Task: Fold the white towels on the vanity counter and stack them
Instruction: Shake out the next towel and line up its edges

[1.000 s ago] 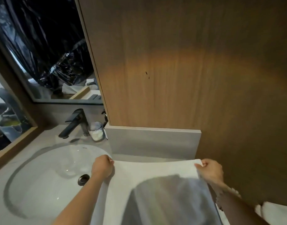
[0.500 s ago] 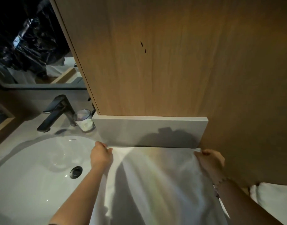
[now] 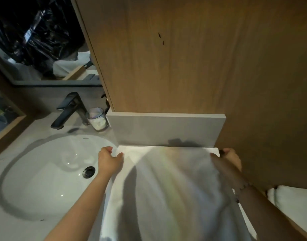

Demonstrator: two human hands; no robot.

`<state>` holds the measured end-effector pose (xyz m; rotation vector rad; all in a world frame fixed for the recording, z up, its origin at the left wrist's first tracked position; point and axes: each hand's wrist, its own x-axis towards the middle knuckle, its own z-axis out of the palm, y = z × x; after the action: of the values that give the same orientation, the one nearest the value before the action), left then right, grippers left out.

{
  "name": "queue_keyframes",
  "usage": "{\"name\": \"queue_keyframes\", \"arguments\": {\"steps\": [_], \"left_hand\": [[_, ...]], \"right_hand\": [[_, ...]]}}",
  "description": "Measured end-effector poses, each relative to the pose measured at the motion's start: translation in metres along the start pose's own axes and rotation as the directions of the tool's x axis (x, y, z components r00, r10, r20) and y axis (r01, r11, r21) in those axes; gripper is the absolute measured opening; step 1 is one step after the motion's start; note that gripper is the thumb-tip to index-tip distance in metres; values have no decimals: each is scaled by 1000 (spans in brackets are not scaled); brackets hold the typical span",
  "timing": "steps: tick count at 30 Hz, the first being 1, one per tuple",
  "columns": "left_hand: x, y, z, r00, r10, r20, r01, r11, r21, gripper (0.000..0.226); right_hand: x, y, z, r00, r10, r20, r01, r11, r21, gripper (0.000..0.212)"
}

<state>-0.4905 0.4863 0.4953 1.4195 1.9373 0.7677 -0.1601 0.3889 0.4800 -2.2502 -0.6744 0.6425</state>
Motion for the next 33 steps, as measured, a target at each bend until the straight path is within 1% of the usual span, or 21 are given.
{"name": "queue_keyframes", "arguments": {"steps": [2, 4, 7, 9, 11, 13, 17, 20, 22, 23, 26, 28, 30, 31, 33], "left_hand": [[-24, -11, -10, 1000, -17, -12, 17, 1000, 24, 49], [-45, -24, -18, 998, -65, 2, 65, 995, 70, 49], [-65, -41, -23, 988, -148, 52, 135, 973, 189, 46], [-72, -46, -25, 988, -149, 42, 133, 956, 263, 39], [-75, -46, -25, 990, -139, 12, 130, 954, 268, 32], [-76, -42, -22, 990, -140, 11, 132, 954, 271, 31], [-80, -36, -13, 990, -140, -22, 139, 938, 319, 30], [-77, -38, -16, 995, -75, -59, 93, 906, 413, 28], [-73, -40, -18, 998, -45, -45, 60, 888, 455, 29], [-70, -41, -19, 999, -44, -30, 53, 891, 450, 29], [-67, -44, -22, 998, -62, 16, 51, 924, 380, 32], [-70, -50, -28, 997, -79, 21, 67, 936, 346, 37], [-80, -61, -35, 996, -86, 4, 79, 932, 354, 40], [-87, -66, -37, 996, -85, -8, 81, 922, 380, 39], [-100, -75, -38, 997, -71, -19, 72, 900, 429, 38]], "right_hand": [[-15, 11, -2, 999, -44, -25, 43, 998, -38, 49], [-29, 24, -4, 999, -24, -31, 21, 997, -71, 51], [-46, 41, -7, 997, 57, 53, -49, 989, -142, 50], [-55, 48, -9, 996, 48, 74, -35, 985, -167, 41], [-60, 51, -12, 999, 10, 35, -5, 990, -141, 32], [-64, 51, -11, 998, -44, -37, 39, 991, -130, 28], [-75, 55, -3, 954, -228, -192, 206, 970, -131, 24], [-79, 56, -2, 929, -288, -233, 272, 957, -98, 20], [-77, 55, 0, 913, -322, -252, 310, 947, -87, 16], [-75, 54, 1, 910, -325, -258, 316, 946, -79, 15], [-75, 51, 0, 928, -290, -234, 282, 957, -69, 18], [-78, 54, -8, 956, -214, -201, 205, 977, -65, 33], [-86, 62, -21, 974, -142, -179, 128, 988, -84, 46], [-92, 68, -25, 973, -146, -180, 127, 985, -115, 47], [-107, 77, -29, 972, -171, -163, 137, 971, -197, 41]]}}
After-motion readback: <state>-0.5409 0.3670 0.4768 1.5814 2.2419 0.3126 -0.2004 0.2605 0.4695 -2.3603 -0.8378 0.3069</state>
